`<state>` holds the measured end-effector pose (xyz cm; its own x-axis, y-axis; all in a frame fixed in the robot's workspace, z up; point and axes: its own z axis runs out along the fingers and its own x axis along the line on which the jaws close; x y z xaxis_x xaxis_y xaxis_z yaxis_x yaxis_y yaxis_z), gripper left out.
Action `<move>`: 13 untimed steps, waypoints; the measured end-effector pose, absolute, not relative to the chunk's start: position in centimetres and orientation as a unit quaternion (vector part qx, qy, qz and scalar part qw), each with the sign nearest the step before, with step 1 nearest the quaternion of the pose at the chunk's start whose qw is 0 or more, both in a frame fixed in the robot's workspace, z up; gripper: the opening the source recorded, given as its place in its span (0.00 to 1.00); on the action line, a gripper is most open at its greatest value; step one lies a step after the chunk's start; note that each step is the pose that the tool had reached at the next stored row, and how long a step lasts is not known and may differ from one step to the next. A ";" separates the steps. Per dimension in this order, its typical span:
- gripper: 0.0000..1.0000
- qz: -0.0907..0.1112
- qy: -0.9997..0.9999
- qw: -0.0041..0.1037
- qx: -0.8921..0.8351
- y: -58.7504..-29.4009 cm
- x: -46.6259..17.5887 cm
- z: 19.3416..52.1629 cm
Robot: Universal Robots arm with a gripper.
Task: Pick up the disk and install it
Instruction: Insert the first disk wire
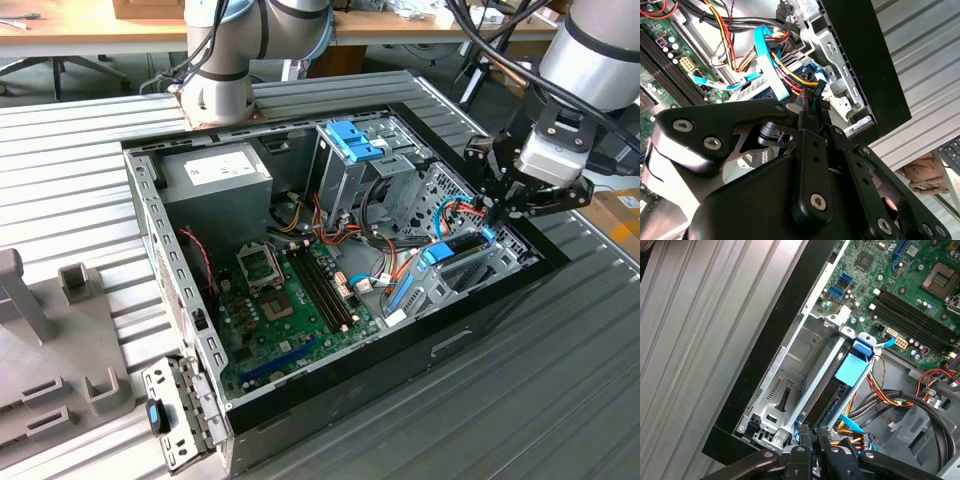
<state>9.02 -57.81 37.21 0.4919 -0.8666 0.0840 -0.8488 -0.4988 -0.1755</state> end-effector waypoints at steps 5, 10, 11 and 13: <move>0.16 -0.081 0.508 0.054 -0.856 -57.8 8.0 37.2; 0.16 -0.083 0.530 0.052 -0.842 -57.8 8.0 37.2; 0.16 -0.083 0.540 0.051 -0.836 -57.8 8.0 37.1; 0.16 -0.084 0.554 0.050 -0.827 -57.8 8.0 37.1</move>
<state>7.96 -57.80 37.07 0.3726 -0.9242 0.0839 -0.9074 -0.3818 -0.1755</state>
